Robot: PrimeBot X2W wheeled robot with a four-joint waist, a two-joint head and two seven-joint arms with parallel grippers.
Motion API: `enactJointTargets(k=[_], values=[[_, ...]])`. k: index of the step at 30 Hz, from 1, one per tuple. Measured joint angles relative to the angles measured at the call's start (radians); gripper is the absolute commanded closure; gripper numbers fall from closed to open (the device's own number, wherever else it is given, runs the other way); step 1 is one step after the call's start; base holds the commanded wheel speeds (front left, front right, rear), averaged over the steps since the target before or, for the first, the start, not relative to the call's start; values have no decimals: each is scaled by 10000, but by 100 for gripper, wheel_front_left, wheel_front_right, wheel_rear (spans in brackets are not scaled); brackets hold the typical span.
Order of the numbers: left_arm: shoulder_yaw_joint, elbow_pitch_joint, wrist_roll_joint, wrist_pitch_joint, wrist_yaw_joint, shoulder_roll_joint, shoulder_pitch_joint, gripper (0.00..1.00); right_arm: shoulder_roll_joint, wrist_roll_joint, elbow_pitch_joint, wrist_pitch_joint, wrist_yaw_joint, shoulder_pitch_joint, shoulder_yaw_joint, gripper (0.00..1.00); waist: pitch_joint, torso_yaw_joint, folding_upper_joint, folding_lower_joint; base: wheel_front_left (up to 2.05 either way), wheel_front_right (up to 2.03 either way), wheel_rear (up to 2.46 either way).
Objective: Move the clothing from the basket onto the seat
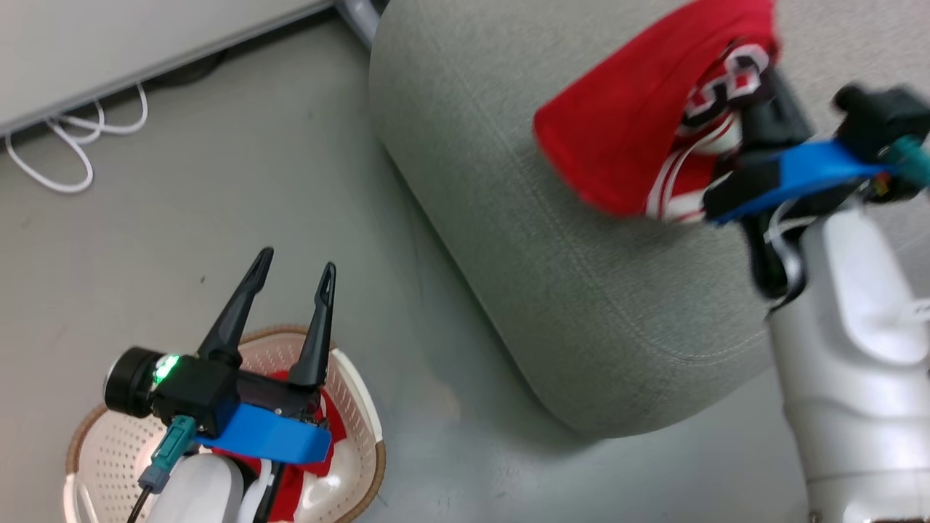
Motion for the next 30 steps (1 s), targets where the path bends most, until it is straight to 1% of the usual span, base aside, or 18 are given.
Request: enactJointTargets(k=[3, 8, 11, 16, 20, 22, 25, 30], values=[[-173, -288, 117, 0, 0, 167, -296, 0, -56, -685, 82, 102, 0, -880, -1083, 100, 559, 208, 0, 1, 0, 0, 0], [-330, -775, 253, 0, 0, 483, -696, 0, -424, -1081, 19, 332, 0, -2404, -2560, 100, 1556, 584, 0, 1, 0, 0, 0], [-414, -1064, 345, 0, 0, 589, -1064, 0, -926, -1174, 50, 362, 2, -3161, -3152, 100, 2192, 819, 0, 1, 0, 0, 0], [-656, -1425, 443, 0, 0, 700, -1666, 0, -1628, -1404, 372, 424, 0, -3934, -4180, 100, 3222, 1223, 0, 1, 0, 0, 0], [-696, -1611, 529, 0, 0, 763, -2080, 0, -2050, -1662, 872, 353, 2, -4116, -4784, 100, 3906, 1581, 0, 1, 0, 0, 0], [-667, -1676, 562, 0, 0, 784, -2208, 0, -2151, -1839, 1216, 362, 2, -4114, -5106, 100, 4196, 1741, -1, 1, 0, 0, 0], [-662, -1682, 587, 0, 0, 784, -2298, 0, -2125, -1879, 1766, 341, 2, -4110, -5519, 100, 4495, 1982, 0, 1, 0, 0, 0], [-698, -1680, 617, 0, 4, 732, -2385, 0, -2138, -2044, 2552, 244, 2, -4085, -5919, 100, 4692, 2228, 0, 0, 0, 0, 0]])
